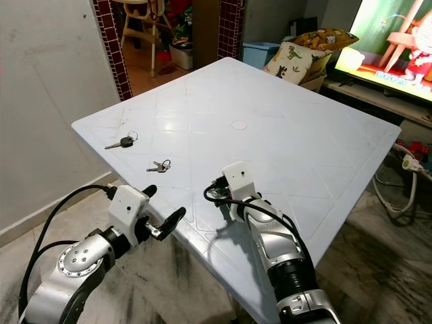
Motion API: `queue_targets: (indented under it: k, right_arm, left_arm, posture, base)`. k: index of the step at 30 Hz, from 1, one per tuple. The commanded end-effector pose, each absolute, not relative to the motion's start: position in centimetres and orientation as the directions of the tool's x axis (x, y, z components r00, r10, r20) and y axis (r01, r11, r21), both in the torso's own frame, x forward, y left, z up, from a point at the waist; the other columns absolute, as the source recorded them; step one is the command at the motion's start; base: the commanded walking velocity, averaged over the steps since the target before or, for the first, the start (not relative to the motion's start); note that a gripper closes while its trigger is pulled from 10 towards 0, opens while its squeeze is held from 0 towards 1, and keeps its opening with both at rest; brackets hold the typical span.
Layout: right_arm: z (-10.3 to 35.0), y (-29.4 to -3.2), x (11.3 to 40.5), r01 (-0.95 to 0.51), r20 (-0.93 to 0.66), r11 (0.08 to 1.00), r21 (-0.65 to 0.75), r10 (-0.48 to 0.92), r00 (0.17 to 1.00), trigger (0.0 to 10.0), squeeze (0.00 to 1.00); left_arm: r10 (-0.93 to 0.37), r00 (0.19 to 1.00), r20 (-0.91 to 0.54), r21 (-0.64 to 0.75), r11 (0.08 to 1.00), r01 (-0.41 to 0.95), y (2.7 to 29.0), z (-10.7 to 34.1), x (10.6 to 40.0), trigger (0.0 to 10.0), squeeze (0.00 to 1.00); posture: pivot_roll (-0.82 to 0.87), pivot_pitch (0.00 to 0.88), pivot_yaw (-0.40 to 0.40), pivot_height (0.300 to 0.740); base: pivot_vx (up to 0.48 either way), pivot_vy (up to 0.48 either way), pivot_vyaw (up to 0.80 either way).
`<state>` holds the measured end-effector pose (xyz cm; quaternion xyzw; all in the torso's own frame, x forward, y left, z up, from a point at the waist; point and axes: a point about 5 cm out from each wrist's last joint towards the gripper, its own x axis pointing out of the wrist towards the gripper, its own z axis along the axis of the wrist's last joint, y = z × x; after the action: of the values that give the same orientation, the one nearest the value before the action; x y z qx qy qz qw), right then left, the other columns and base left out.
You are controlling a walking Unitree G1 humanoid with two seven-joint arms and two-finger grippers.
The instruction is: Hang keys on a hook
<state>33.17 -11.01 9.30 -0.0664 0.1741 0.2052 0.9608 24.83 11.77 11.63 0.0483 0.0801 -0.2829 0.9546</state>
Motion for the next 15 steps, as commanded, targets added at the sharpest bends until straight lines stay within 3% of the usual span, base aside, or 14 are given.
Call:
queue_targets:
  k: [1,3,4,5,6,7,15]
  right_arm:
    - [10.79,-11.32,33.80,-0.389,-0.299,0.919,-0.058,0.356,0.886,0.0,0.00]
    - [11.14,-11.64,33.86,-0.372,-0.278,0.927,-0.045,0.346,0.896,0.0,0.00]
    - [11.11,-11.75,33.79,-0.367,-0.281,0.930,-0.032,0.344,0.896,1.8,1.00]
    - [11.08,-11.83,33.72,-0.365,-0.283,0.931,-0.024,0.344,0.895,3.1,1.00]
    - [11.08,-11.83,33.72,-0.365,-0.283,0.931,-0.024,0.344,0.895,3.1,1.00]
    - [11.02,-11.90,33.63,-0.365,-0.288,0.930,-0.029,0.342,0.894,10.0,1.00]
    - [10.88,-11.85,33.44,-0.355,-0.291,0.934,-0.029,0.332,0.897,10.0,1.00]
  left_arm:
    - [-0.525,0.833,-0.177,0.046,0.841,0.539,11.95,11.84,25.13,10.0,0.00]
    - [-0.526,0.832,-0.176,0.044,0.840,0.541,11.85,11.81,25.14,10.0,0.00]
    - [-0.528,0.831,-0.176,0.042,0.839,0.542,11.78,11.80,25.11,10.0,0.00]
    - [-0.530,0.830,-0.177,0.041,0.838,0.544,11.73,11.78,25.08,10.0,0.00]
    - [-0.530,0.830,-0.177,0.041,0.838,0.544,11.73,11.78,25.08,10.0,0.00]
    - [-0.531,0.828,-0.178,0.039,0.837,0.545,11.68,11.76,25.07,10.0,0.00]
    - [-0.536,0.824,-0.183,0.028,0.835,0.550,11.65,11.73,25.13,10.0,0.00]
  posture:
    - [0.03,0.000,-0.032,0.740]
    - [0.03,0.000,-0.029,0.740]
    - [0.03,0.000,-0.029,0.740]
    - [0.02,0.000,-0.029,0.740]
    - [0.02,0.000,-0.029,0.740]
    - [0.02,0.000,-0.029,0.740]
    - [0.02,0.000,-0.024,0.740]
  base:
    - [0.000,0.000,0.00]
    - [0.000,0.000,0.00]
    - [0.000,0.000,0.00]
    - [0.000,0.000,0.00]
    - [0.000,0.000,0.00]
    - [0.000,0.000,0.00]
    - [0.000,0.000,0.00]
